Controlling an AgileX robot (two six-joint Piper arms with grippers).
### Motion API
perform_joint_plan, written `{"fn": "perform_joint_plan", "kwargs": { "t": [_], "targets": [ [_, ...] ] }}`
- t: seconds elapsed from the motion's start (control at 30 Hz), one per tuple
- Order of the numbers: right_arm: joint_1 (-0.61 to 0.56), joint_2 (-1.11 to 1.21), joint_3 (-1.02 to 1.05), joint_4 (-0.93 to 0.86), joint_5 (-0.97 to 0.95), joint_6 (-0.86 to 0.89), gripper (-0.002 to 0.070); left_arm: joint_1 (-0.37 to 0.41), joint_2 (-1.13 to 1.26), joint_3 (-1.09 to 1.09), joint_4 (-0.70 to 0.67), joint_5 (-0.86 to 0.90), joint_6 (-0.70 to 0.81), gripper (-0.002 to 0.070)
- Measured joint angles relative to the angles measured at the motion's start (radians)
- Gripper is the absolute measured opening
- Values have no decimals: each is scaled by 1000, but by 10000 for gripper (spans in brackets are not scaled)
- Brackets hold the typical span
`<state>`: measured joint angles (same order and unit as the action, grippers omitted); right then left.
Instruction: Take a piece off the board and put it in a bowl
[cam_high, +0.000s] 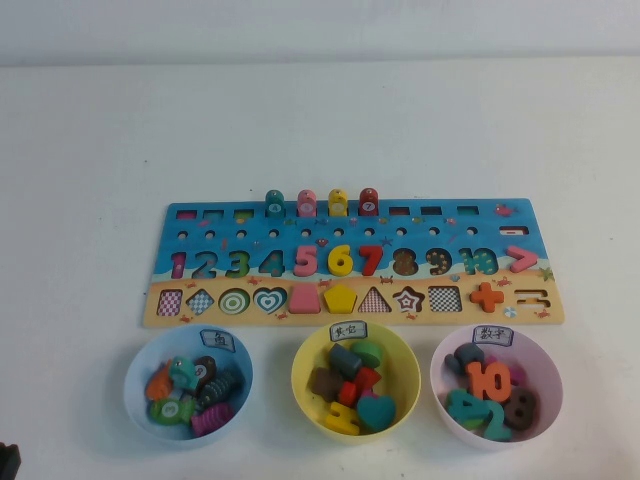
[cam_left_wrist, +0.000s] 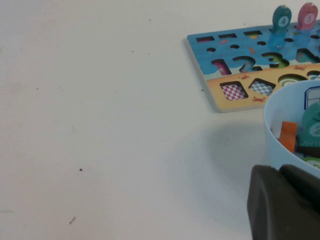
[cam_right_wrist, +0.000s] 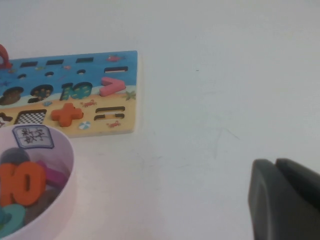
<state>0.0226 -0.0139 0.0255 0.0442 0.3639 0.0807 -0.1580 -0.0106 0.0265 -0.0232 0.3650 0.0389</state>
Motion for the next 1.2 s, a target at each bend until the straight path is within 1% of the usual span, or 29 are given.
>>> {"fn": "perform_joint_plan", "kwargs": {
  "t": [0.13,0.27,0.37,0.43,0.5,0.6,0.67,0.73,0.97,1.13,1.2],
  "targets": [
    [0,0,0,81,0,0,-17,0,0,0,0,0,0,-3],
    [0,0,0,111,0,0,-17,0,0,0,0,0,0,-3],
    [0,0,0,208,0,0,-17,0,0,0,0,0,0,-3],
    [0,0,0,369,0,0,-17,0,0,0,0,0,0,-3],
    [0,0,0,601,0,0,-17,0,0,0,2,0,0,-3],
    [0,0,0,905,-6,0,-17,0,0,0,2,0,0,-3],
    [0,0,0,1005,-16,0,-17,0,0,0,2,0,0,-3],
    [0,0,0,1030,-24,0,-17,0,0,0,2,0,0,-3],
    [0,0,0,997,-49,-4,-17,0,0,0,4,0,0,-3],
    [0,0,-7,978,-19,-144,-17,0,0,0,4,0,0,-3],
    [0,13,-58,925,31,-195,-17,0,0,0,4,0,0,-3]
  ]
}}
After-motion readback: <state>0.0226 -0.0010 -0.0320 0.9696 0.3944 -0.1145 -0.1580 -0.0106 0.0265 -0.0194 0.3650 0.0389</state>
